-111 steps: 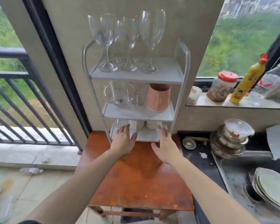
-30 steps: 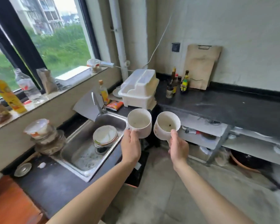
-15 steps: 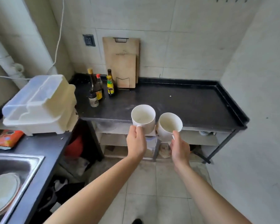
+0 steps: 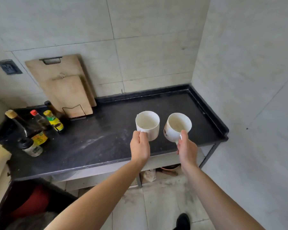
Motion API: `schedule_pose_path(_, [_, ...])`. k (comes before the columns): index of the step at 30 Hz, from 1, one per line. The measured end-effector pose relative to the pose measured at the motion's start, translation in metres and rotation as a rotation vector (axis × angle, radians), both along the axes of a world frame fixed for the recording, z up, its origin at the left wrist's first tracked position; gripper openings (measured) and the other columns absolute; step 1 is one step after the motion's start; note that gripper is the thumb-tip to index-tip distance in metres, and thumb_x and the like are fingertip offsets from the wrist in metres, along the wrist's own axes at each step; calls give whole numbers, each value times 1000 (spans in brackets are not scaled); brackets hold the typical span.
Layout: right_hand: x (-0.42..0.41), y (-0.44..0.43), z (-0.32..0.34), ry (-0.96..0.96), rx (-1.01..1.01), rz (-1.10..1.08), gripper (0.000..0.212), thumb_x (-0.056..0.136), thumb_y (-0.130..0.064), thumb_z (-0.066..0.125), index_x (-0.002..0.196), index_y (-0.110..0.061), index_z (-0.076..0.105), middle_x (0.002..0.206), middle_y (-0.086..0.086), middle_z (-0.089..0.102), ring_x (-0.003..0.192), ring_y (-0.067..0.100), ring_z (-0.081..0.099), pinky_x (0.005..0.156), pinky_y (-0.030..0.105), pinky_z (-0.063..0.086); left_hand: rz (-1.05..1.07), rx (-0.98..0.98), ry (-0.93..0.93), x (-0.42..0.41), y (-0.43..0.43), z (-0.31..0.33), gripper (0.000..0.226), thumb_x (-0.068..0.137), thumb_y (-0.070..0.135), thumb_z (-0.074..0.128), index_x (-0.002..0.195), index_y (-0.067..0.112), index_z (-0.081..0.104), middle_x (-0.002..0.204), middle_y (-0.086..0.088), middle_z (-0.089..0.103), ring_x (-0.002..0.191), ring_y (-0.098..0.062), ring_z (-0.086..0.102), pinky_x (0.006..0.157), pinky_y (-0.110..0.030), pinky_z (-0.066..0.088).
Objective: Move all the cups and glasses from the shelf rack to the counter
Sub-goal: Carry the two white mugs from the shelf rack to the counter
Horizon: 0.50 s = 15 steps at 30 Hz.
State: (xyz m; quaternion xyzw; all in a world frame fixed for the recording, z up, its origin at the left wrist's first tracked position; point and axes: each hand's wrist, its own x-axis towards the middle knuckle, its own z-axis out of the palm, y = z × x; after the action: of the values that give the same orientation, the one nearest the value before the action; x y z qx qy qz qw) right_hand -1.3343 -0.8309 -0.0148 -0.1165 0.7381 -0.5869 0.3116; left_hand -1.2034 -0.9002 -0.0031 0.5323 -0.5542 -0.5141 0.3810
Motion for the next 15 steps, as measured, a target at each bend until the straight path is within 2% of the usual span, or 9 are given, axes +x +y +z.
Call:
schedule_pose_path(4, [-67,-52,-4,-30,58,51,57,83,-68,42,58,-17,43,52,-8,48,52,15,48,57,33,41,50,52,-84,-59,-46,-6,21,101,29,33,88,25,50,93,2,56,85,-13,53,66,-24,43])
schedule_pose_path(6, [-98,-81,-3,0,56,100,54,86,-68,40,56,-24,47,63,-6,54,65,17,54,66,37,45,64,52,-101,-81,-72,-4,21,101,31,33,89,28,50,96,2,58,88,-14,55,66,-23,42])
schedule_pose_path(8, [-122,-112,-4,6,65,151,48,89,-67,40,62,-28,50,77,-3,56,77,19,54,74,39,47,79,52,-124,-97,-96,-5,20,101,32,33,90,29,49,97,4,57,91,-15,56,67,-22,42])
schedule_pose_path(12, [-146,-165,-17,-56,77,195,52,98,-60,42,63,-21,47,70,-2,51,68,17,51,62,30,42,84,125,-166,-112,-135,-20,16,102,30,34,96,25,48,99,4,55,87,-15,54,66,-23,43])
schedule_pose_path(15, [-155,-208,-32,-62,129,242,55,99,-57,42,62,-16,44,64,-1,50,64,17,50,61,29,40,81,159,-156,-119,-170,-34,16,100,27,34,96,21,49,97,2,54,83,-13,51,66,-23,41])
